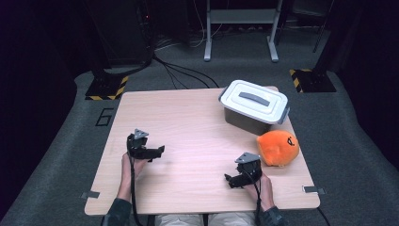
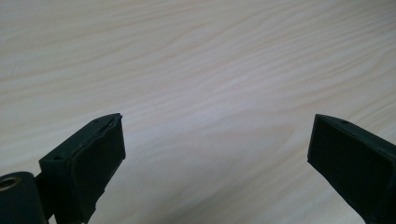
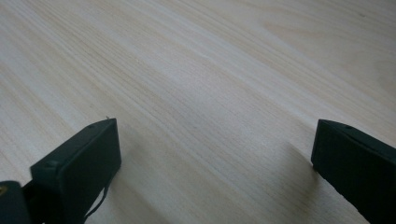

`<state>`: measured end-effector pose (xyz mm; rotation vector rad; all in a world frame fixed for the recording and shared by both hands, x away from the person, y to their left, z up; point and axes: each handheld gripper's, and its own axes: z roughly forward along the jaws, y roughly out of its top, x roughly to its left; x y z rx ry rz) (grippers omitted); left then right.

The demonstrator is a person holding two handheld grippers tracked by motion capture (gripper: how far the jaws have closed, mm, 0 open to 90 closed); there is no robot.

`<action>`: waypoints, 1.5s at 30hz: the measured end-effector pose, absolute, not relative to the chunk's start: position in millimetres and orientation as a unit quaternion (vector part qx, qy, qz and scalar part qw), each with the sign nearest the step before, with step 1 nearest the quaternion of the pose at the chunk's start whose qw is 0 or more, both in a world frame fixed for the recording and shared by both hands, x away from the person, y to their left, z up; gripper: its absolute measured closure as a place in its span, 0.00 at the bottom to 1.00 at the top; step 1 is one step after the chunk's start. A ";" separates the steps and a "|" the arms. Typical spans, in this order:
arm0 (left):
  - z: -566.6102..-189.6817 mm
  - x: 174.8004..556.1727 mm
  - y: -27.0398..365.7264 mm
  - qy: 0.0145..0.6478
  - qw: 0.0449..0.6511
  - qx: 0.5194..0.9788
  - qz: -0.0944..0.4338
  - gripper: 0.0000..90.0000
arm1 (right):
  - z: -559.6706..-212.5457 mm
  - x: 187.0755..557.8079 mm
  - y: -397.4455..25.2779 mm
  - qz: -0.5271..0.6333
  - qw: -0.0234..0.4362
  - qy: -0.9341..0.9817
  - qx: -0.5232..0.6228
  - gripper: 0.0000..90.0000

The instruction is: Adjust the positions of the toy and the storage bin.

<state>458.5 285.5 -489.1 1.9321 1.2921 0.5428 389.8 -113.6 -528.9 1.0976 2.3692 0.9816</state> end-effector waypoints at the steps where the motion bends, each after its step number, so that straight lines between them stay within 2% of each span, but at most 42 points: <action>1: -486.0 464.3 279.4 0.497 0.369 0.758 0.208 0.05 | -529.1 390.1 -113.6 0.347 0.174 0.835 0.390 0.00; 13: -474.1 508.9 224.8 0.464 0.380 0.776 0.195 0.07 | -529.5 391.3 -113.8 0.346 0.166 0.834 0.396 0.00; 31: -454.4 548.6 174.3 0.427 0.391 0.790 0.199 0.08 | -529.3 390.7 -113.0 0.347 0.174 0.835 0.390 0.00; 45: -442.6 580.0 152.0 0.433 0.412 0.777 0.196 0.09 | -529.4 390.4 -112.1 0.348 0.176 0.832 0.394 0.00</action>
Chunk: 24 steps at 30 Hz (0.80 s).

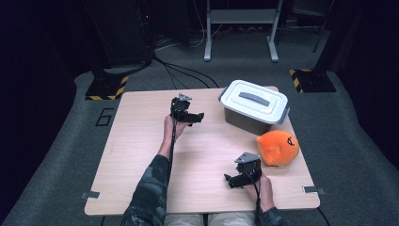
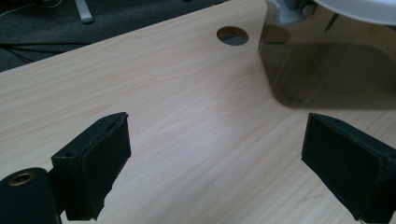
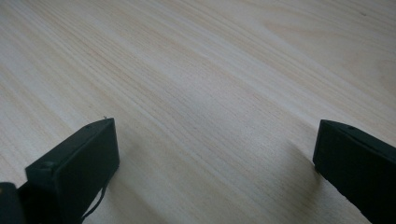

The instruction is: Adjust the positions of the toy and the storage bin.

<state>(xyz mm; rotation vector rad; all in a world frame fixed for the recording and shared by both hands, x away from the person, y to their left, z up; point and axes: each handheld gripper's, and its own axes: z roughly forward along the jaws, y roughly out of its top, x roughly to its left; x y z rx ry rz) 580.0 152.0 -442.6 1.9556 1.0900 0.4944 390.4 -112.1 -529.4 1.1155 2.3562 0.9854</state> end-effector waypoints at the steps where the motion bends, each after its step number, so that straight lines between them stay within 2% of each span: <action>1: -441.9 581.8 150.6 0.435 0.413 0.776 0.195 0.09 | -529.4 390.3 -112.1 0.348 0.177 0.832 0.394 0.00; 24: -427.3 635.4 105.3 0.433 0.426 0.772 0.188 0.14 | -529.2 389.5 -111.6 0.347 0.178 0.833 0.392 0.00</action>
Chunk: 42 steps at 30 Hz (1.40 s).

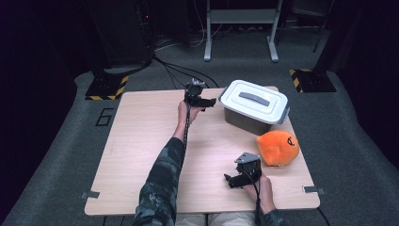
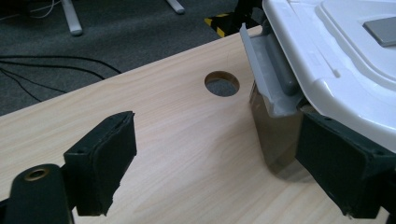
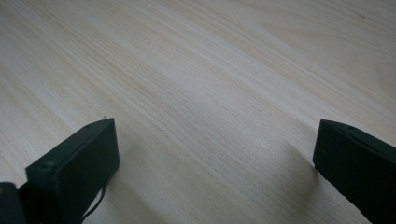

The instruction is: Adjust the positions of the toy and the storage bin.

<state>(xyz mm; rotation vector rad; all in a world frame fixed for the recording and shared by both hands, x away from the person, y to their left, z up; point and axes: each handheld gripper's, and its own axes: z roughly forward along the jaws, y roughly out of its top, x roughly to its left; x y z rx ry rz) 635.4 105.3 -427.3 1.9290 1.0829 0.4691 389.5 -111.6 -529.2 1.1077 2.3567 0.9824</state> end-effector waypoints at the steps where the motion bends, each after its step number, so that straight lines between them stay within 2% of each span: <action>1: -426.8 636.5 105.1 0.432 0.422 0.775 0.187 0.15 | -529.1 389.5 -112.2 0.346 0.179 0.836 0.388 0.00; 12: -430.2 649.8 86.7 0.431 0.418 0.777 0.188 0.22 | -529.1 388.6 -111.4 0.346 0.187 0.835 0.385 0.00; 20: -435.5 652.8 81.2 0.425 0.441 0.772 0.173 0.46 | -529.1 388.4 -111.7 0.345 0.191 0.837 0.379 0.00; 28: -436.8 651.7 77.7 0.408 0.458 0.770 0.172 0.60 | -529.0 388.3 -111.7 0.345 0.191 0.837 0.379 0.00; 36: -435.4 646.1 69.3 0.389 0.457 0.779 0.180 0.88 | -529.0 387.6 -111.5 0.344 0.193 0.837 0.379 0.00; 42: -434.1 643.6 65.9 0.393 0.451 0.777 0.199 0.92 | -529.0 387.3 -111.4 0.344 0.194 0.836 0.380 0.00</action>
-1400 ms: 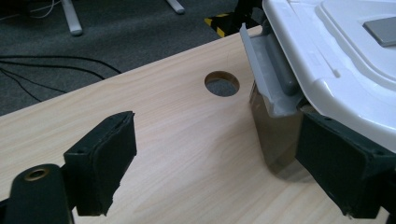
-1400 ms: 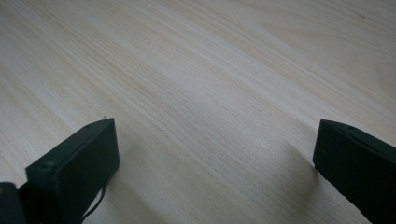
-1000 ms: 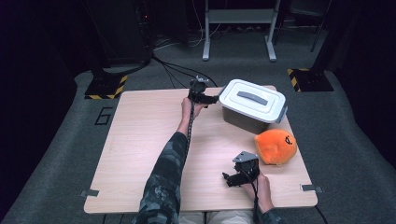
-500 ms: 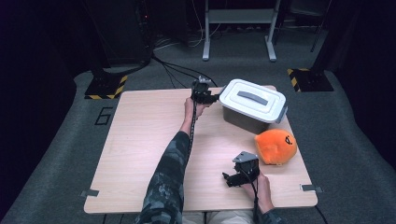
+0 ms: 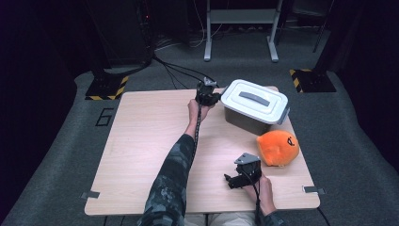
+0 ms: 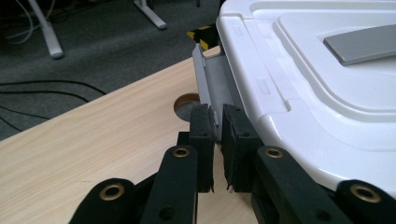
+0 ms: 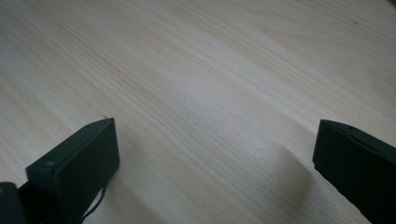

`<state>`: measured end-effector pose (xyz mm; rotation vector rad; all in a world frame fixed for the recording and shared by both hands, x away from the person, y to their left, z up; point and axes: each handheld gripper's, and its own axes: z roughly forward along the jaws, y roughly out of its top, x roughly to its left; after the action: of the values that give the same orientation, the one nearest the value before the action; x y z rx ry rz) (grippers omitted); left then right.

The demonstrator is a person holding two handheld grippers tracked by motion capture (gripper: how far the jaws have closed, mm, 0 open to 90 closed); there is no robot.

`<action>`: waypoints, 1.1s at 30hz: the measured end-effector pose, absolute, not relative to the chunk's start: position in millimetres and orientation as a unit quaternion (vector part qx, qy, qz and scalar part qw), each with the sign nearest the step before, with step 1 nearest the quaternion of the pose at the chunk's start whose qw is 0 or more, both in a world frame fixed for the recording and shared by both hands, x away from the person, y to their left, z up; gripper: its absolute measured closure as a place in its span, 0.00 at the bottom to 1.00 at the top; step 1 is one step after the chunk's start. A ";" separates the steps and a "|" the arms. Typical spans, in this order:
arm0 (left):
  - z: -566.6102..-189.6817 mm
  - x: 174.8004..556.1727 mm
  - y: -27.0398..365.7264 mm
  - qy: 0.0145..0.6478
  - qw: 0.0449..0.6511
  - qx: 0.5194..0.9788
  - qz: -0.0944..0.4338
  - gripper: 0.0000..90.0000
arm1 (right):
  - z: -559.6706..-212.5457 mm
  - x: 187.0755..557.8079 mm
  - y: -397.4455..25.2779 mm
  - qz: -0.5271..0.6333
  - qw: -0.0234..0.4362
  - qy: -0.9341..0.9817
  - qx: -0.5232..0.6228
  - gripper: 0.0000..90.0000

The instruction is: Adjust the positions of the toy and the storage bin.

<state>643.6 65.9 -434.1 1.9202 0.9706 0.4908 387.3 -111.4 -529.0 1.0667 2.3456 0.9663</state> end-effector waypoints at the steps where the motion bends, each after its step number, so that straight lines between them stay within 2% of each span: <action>1: -434.1 643.0 65.2 0.393 0.450 0.776 0.202 0.93 | -529.0 387.4 -111.3 0.345 0.194 0.836 0.381 0.00; 10: -435.8 638.3 69.6 0.416 0.453 0.758 0.218 0.94 | -529.1 386.9 -111.1 0.345 0.196 0.835 0.382 0.00; 33: -439.8 622.5 108.6 0.447 0.461 0.731 0.231 0.95 | -528.9 387.0 -111.4 0.345 0.195 0.833 0.386 0.00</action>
<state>622.5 108.6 -439.8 1.7987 1.0986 0.5687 387.0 -111.4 -528.9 1.0822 2.3342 0.9656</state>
